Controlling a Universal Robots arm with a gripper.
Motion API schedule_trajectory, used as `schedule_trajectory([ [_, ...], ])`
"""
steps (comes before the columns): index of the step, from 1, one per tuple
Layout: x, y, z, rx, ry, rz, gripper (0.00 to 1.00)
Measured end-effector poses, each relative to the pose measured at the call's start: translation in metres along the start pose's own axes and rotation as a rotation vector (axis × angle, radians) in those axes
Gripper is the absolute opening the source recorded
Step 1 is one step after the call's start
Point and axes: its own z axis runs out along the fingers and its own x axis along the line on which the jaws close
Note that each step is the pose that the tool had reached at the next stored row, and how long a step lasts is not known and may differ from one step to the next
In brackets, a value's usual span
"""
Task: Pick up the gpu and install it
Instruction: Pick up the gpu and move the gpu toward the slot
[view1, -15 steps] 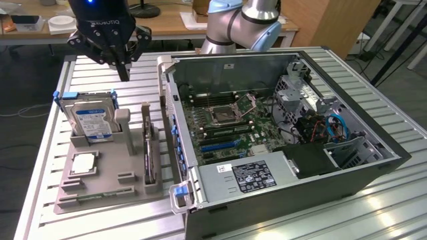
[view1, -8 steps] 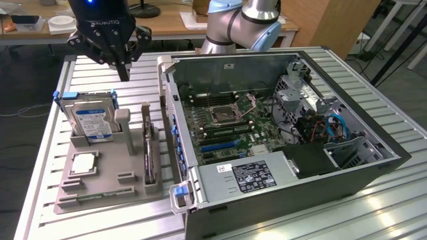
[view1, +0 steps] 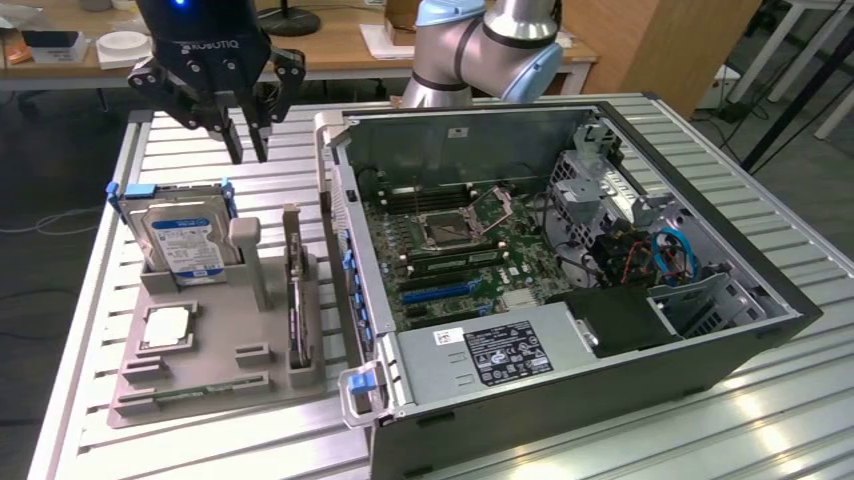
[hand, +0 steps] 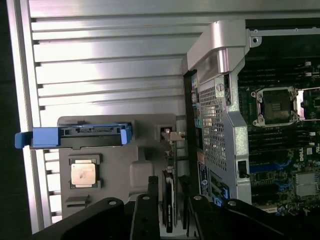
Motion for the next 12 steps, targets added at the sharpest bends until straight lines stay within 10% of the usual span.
schedule_trajectory([
  [12,0.0003,0.0000,0.0000,0.0001,-0.0001,0.001,0.37],
])
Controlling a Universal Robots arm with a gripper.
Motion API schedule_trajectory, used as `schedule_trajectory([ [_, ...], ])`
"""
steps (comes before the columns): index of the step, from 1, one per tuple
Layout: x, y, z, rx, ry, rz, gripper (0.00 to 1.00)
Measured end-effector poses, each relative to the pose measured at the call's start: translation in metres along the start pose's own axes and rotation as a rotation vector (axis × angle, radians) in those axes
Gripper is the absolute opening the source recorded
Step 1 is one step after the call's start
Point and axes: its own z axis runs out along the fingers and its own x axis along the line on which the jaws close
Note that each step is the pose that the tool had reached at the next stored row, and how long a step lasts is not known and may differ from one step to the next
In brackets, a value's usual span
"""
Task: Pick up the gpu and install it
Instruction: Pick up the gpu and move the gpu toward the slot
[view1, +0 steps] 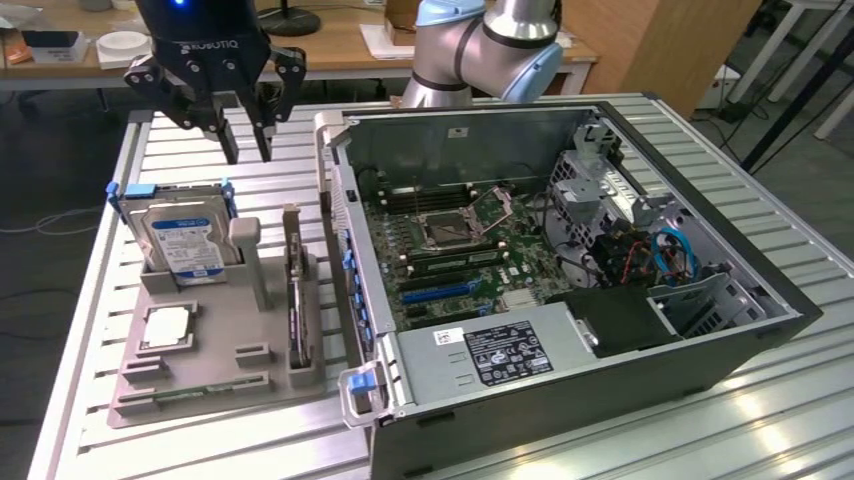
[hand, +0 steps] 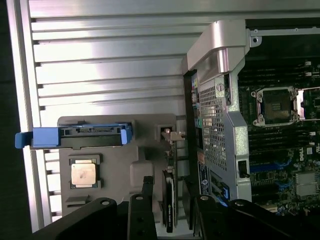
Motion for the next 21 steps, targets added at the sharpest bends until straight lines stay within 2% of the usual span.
schedule_trajectory([
  [4,0.0001,0.0000,0.0000,0.0000,0.0000,0.000,0.38],
  [5,0.0001,0.0000,0.0000,0.0000,0.0000,0.000,0.44],
  [21,0.0003,0.0001,0.0005,0.0014,-0.0002,0.001,0.44],
])
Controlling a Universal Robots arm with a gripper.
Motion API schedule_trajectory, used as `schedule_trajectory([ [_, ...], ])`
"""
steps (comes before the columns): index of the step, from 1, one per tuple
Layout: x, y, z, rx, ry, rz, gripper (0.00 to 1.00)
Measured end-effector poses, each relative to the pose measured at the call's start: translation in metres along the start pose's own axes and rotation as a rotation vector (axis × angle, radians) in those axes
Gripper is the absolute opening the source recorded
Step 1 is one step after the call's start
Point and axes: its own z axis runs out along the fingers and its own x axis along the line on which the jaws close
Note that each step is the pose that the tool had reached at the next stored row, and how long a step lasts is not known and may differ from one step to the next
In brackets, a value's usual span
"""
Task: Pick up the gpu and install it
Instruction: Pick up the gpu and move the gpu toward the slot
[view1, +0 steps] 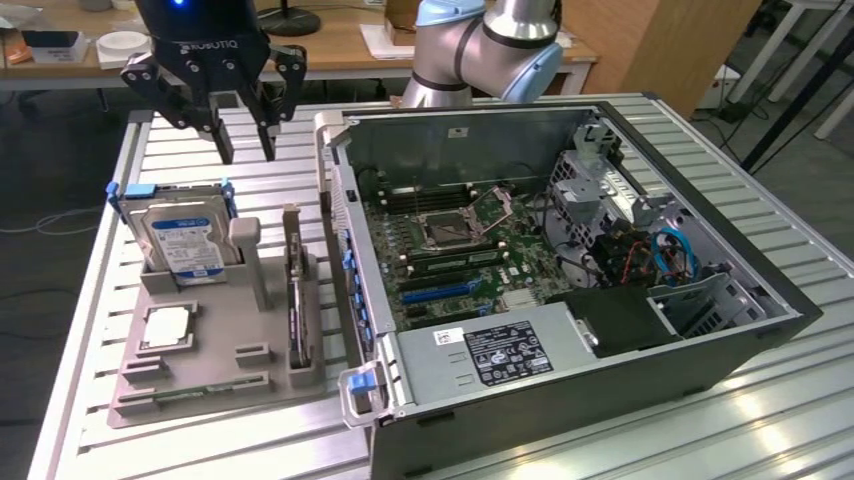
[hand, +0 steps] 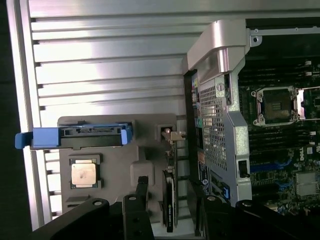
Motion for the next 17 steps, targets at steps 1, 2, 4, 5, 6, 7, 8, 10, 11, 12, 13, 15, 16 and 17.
schedule_trajectory([
  [1,0.000,-0.0005,0.0010,-0.0004,0.0002,-0.005,0.44],
  [2,0.000,-0.0017,0.0020,-0.0005,0.0006,-0.008,0.44],
  [4,0.000,-0.0058,0.0050,-0.0008,0.0019,-0.012,0.44],
  [5,0.000,-0.0088,0.0067,-0.0006,0.0036,-0.013,0.44],
  [6,0.000,-0.0125,0.0084,-0.0005,0.0051,-0.013,0.44],
  [7,-0.001,-0.0163,0.0099,-0.0005,0.0057,-0.013,0.44],
  [8,-0.001,-0.0199,0.0116,-0.0006,0.0057,-0.014,0.44],
  [10,-0.002,-0.0275,0.0152,-0.0006,0.0056,-0.013,0.44],
  [11,-0.003,-0.0309,0.0169,-0.0005,0.0056,-0.014,0.44],
  [12,-0.004,-0.0341,0.0186,-0.0006,0.0056,-0.014,0.44],
  [13,-0.005,-0.0371,0.0204,-0.0006,0.0056,-0.014,0.44],
  [15,-0.008,-0.0428,0.0240,-0.0006,0.0056,-0.014,0.44],
  [16,-0.009,-0.0459,0.0259,-0.0006,0.0056,-0.013,0.44],
  [17,-0.010,-0.0490,0.0276,-0.0006,0.0056,-0.014,0.44],
])
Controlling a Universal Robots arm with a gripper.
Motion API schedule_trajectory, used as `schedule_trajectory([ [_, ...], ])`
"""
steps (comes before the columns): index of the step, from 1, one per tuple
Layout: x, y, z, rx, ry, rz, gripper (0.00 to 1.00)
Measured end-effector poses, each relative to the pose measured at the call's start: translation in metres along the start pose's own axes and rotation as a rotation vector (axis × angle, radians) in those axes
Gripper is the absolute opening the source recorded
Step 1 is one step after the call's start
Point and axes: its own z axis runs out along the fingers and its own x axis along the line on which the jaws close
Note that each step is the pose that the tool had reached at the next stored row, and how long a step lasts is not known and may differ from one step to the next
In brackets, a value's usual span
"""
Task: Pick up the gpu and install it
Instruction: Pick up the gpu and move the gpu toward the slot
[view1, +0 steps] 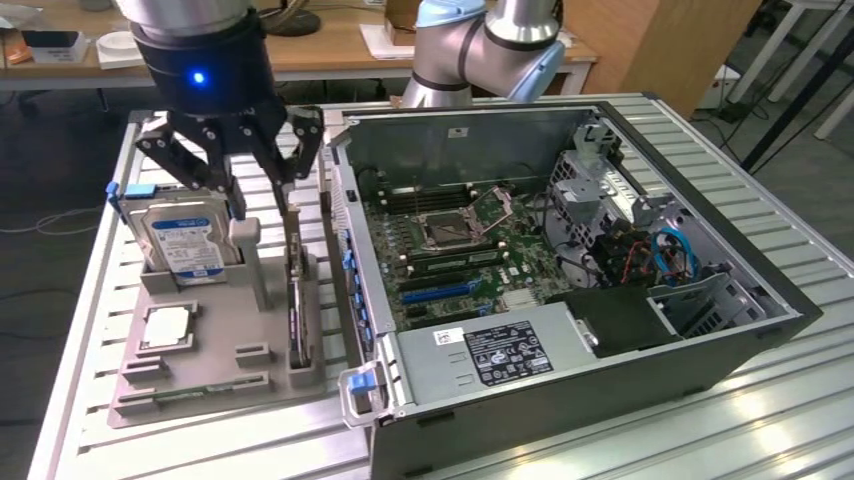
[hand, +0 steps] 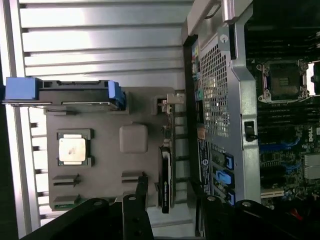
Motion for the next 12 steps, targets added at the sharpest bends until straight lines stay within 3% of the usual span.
schedule_trajectory([
  [3,-0.004,-0.0084,0.0050,0.0000,0.0010,0.000,0.44],
  [4,-0.005,-0.0104,0.0060,0.0004,0.0055,0.000,0.44],
  [5,-0.006,-0.0119,0.0065,0.0014,0.0160,0.001,0.44],
  [7,-0.008,-0.0134,0.0066,0.0045,0.0488,0.002,0.44],
  [8,-0.008,-0.0139,0.0067,0.0038,0.0508,0.002,0.44],
  [9,-0.009,-0.0145,0.0071,0.0045,0.0584,0.002,0.44],
  [10,-0.010,-0.0145,0.0074,0.0061,0.0741,0.003,0.44],
  [11,-0.012,-0.0145,0.0078,0.0064,0.0793,0.001,0.44],
  [12,-0.012,-0.0147,0.0083,0.0059,0.0794,-0.001,0.44],
])
